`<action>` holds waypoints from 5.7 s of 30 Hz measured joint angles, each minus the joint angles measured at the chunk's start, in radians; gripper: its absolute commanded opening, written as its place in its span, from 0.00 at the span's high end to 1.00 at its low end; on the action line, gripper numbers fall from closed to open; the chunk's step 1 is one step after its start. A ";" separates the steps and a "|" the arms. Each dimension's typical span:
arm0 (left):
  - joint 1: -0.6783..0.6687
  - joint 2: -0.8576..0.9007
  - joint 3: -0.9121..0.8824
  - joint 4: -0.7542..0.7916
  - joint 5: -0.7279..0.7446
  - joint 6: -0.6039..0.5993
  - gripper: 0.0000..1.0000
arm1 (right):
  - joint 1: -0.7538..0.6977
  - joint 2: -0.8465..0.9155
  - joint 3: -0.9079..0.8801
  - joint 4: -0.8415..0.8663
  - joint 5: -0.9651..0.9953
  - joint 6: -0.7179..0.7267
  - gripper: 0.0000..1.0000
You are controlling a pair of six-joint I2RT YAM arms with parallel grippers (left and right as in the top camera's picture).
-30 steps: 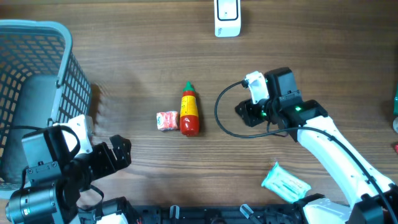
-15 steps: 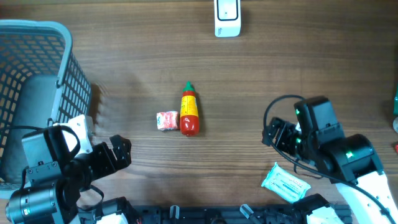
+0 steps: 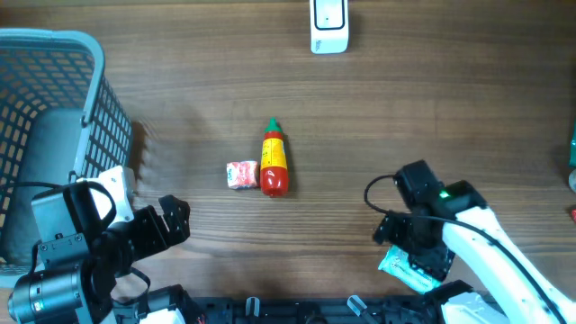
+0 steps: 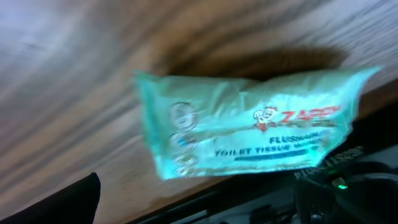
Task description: Scan the item barcode
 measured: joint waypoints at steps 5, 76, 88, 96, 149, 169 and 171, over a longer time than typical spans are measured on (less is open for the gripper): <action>0.000 0.000 0.000 0.001 0.000 0.000 0.00 | 0.000 0.063 -0.108 0.106 -0.069 0.053 0.95; 0.000 0.000 0.000 0.000 0.000 0.000 0.00 | -0.062 0.301 0.251 1.860 -1.421 -0.993 0.96; 0.000 0.000 0.000 0.001 0.000 0.000 0.00 | -0.065 0.286 0.266 1.415 -1.081 0.302 0.95; 0.000 0.000 0.000 0.000 0.000 0.000 0.00 | -0.068 0.291 0.256 1.154 -1.043 1.011 0.96; 0.000 0.000 0.000 0.000 0.000 0.000 0.00 | -0.098 0.338 0.262 1.151 0.021 0.372 0.95; 0.000 0.000 0.000 0.000 0.000 0.000 0.00 | -0.191 0.962 1.084 0.925 0.048 0.256 0.95; 0.000 0.000 0.000 0.000 0.000 0.000 0.00 | -0.184 1.037 1.191 0.930 0.061 0.253 0.95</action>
